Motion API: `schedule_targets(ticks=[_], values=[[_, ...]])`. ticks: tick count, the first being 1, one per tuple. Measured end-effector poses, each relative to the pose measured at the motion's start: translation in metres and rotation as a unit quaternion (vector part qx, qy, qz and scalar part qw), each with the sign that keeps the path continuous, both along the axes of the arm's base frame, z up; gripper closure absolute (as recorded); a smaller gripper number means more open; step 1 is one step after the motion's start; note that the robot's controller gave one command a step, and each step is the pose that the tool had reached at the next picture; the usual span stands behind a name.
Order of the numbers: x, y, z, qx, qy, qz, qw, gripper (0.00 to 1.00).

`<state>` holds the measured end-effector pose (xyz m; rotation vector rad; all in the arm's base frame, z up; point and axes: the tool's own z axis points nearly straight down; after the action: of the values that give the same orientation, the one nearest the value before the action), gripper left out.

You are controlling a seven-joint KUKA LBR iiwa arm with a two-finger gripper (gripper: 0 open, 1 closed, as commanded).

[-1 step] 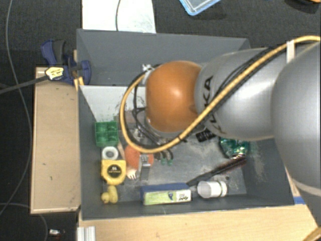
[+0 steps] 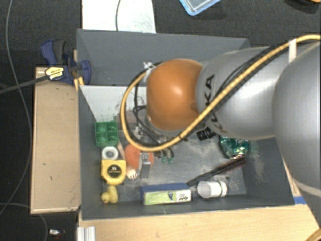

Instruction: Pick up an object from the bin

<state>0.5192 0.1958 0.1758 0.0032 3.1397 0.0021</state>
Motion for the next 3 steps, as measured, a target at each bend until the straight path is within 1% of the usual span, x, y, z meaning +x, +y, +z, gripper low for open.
schedule_targets(ticks=[1, 2, 3], values=[[0.034, -0.022, -0.082, 0.000, -0.0021, 0.013, 0.9999, 0.00], [0.046, -0.024, -0.105, 0.002, -0.0055, 0.046, 0.9989, 0.00], [0.042, -0.025, -0.104, 0.001, -0.0029, 0.033, 0.9994, 0.00]])
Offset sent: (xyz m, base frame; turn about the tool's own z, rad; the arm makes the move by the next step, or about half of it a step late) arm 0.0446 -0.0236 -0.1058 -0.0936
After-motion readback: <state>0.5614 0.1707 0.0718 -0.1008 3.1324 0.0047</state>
